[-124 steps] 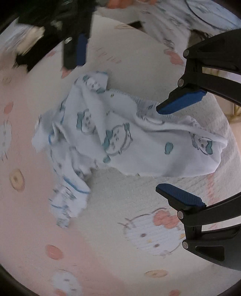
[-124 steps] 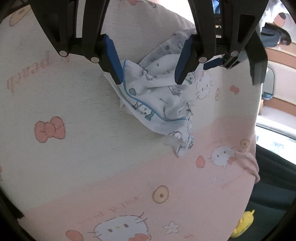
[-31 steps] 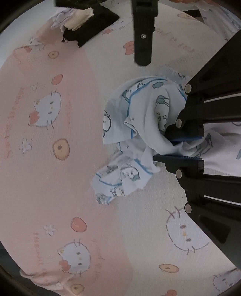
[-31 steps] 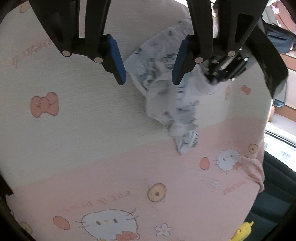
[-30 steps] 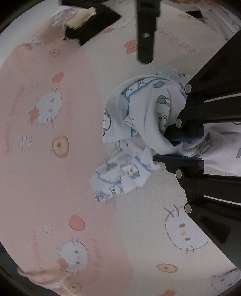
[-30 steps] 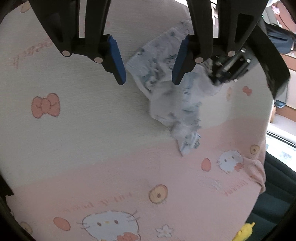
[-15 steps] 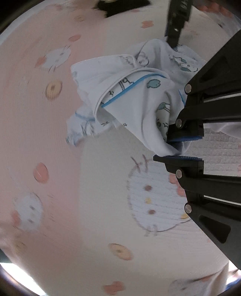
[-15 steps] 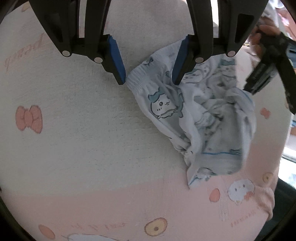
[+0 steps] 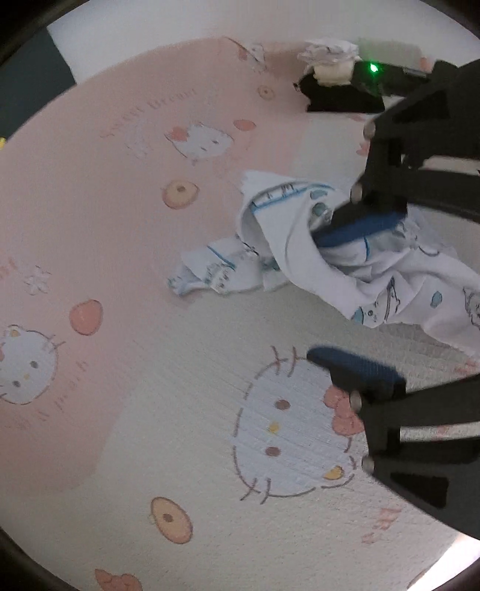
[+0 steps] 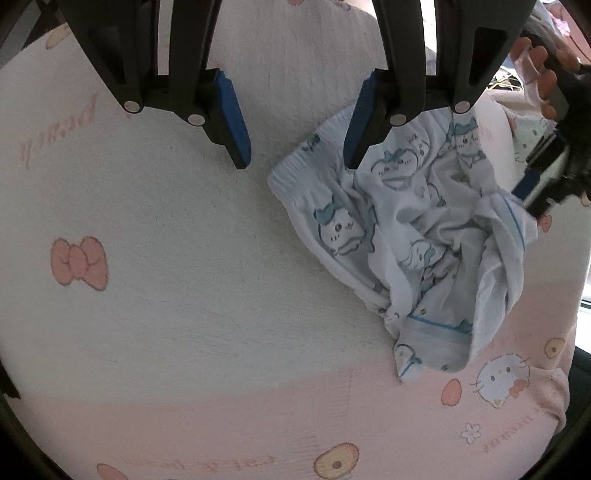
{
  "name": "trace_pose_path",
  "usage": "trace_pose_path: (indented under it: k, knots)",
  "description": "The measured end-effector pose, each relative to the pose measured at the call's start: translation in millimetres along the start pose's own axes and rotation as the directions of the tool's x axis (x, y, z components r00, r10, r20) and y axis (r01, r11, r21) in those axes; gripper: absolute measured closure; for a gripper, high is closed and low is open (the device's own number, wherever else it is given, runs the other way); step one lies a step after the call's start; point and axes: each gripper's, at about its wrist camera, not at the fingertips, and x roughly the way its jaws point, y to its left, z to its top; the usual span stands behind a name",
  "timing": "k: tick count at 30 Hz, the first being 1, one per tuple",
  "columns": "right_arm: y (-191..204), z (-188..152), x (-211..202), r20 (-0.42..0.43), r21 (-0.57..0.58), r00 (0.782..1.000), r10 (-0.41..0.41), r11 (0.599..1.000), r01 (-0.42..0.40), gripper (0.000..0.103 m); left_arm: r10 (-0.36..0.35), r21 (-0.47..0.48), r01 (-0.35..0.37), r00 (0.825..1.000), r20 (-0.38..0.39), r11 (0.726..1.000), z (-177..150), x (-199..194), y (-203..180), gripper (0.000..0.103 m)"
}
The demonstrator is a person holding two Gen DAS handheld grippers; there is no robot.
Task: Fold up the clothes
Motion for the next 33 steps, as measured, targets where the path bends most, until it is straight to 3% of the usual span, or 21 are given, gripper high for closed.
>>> trace_pose_path:
  k: [6,10,15,19,25,27,29,33]
  knots:
    - [-8,-7,13,-0.074,0.108,0.982,0.174,0.980,-0.165,0.051,-0.033,0.033,0.034,0.999,-0.022,0.999,15,-6,-13,0.042]
    - [-11,-12,23,-0.104,0.182,0.956,0.275,0.950,-0.254,0.051,0.008,0.103,-0.002,0.999,-0.049,0.995,21,6,-23,0.042]
    - [-10,-15,27,-0.081,0.213,0.960,0.269,0.945,-0.247,0.051,0.117,0.235,-0.088,0.987,-0.113,0.968,5,29,-43,0.042]
    - [-12,-15,27,-0.028,0.239,0.964,0.265,0.938,-0.250,0.051,0.190,0.344,-0.151,0.978,-0.084,0.927,-7,41,-53,0.042]
    - [-4,-18,27,0.003,0.208,0.977,0.214,0.955,-0.210,0.052,0.233,0.379,-0.187,0.969,-0.077,0.906,-15,49,-45,0.042]
    - [1,-21,26,0.015,0.176,0.985,0.170,0.970,-0.170,0.052,0.249,0.386,-0.207,0.967,-0.061,0.899,-16,51,-43,0.042]
    - [7,-23,25,0.029,0.140,0.993,0.116,0.983,-0.119,0.064,0.260,0.385,-0.224,0.965,-0.045,0.895,-15,55,-40,0.042]
    - [23,-27,25,0.061,0.040,0.998,0.007,0.999,-0.010,0.071,0.287,0.432,-0.261,0.958,0.005,0.863,-19,59,-42,0.057]
